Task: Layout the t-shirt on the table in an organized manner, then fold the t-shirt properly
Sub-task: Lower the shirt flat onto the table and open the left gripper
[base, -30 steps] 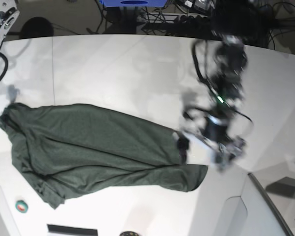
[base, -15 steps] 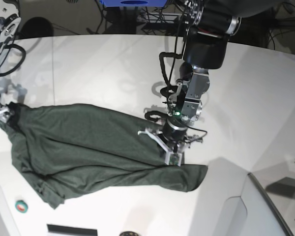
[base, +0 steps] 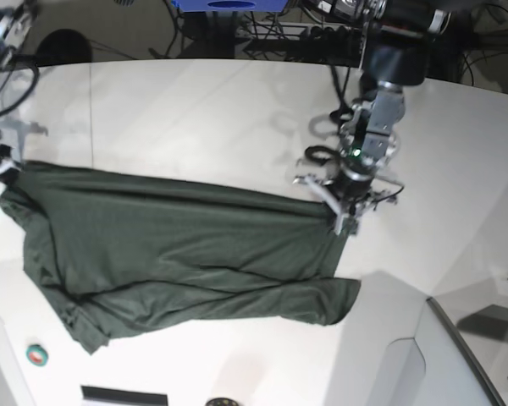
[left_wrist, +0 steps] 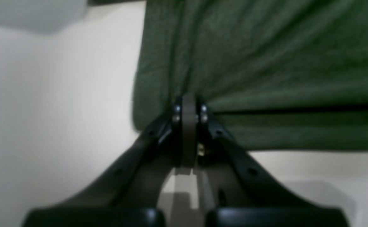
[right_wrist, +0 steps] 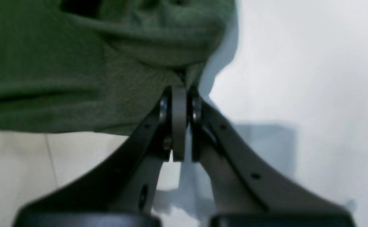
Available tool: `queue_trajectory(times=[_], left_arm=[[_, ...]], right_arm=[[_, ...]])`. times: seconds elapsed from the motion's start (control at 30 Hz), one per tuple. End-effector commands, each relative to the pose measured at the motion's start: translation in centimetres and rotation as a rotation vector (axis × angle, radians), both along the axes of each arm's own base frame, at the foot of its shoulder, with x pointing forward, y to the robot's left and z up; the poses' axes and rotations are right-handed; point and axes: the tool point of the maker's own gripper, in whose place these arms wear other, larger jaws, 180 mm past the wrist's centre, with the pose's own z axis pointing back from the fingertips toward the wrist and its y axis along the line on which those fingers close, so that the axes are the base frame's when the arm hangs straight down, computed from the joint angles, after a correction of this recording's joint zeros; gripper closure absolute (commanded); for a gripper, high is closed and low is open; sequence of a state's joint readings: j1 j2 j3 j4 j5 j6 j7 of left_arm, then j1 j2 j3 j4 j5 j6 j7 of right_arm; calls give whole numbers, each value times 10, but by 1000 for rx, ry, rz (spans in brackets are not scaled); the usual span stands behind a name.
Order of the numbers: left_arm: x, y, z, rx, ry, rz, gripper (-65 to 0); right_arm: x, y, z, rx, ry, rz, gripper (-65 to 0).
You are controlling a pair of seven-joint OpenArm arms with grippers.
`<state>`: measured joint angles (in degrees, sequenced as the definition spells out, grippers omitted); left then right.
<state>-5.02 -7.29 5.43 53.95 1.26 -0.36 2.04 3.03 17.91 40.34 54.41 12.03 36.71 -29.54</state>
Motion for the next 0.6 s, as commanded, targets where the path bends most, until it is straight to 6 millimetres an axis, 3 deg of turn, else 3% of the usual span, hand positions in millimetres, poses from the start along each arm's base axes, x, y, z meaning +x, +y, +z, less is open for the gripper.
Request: queue_trajectory(times=[0.0, 0.17, 0.3, 0.43, 0.5, 0.57], left_arm=[[-2, 15, 7, 35, -15, 15, 0], [-21, 22, 27, 68, -15, -5, 0], [-22, 19, 57, 65, -46, 3, 0], [-14, 16, 94, 52, -116, 17, 0], [-11, 12, 102, 41, -127, 19, 0], [-8, 1, 103, 11, -134, 24, 0]], right_arm=[[4, -20, 25, -83, -31, 9, -2], [-21, -8, 67, -248, -1, 103, -2], [-30, 6, 91, -320, 18, 143, -2], [-41, 5, 87, -312, 112, 115, -8], [-44, 6, 85, -299, 131, 92, -12], [-46, 7, 89, -300, 113, 71, -65]])
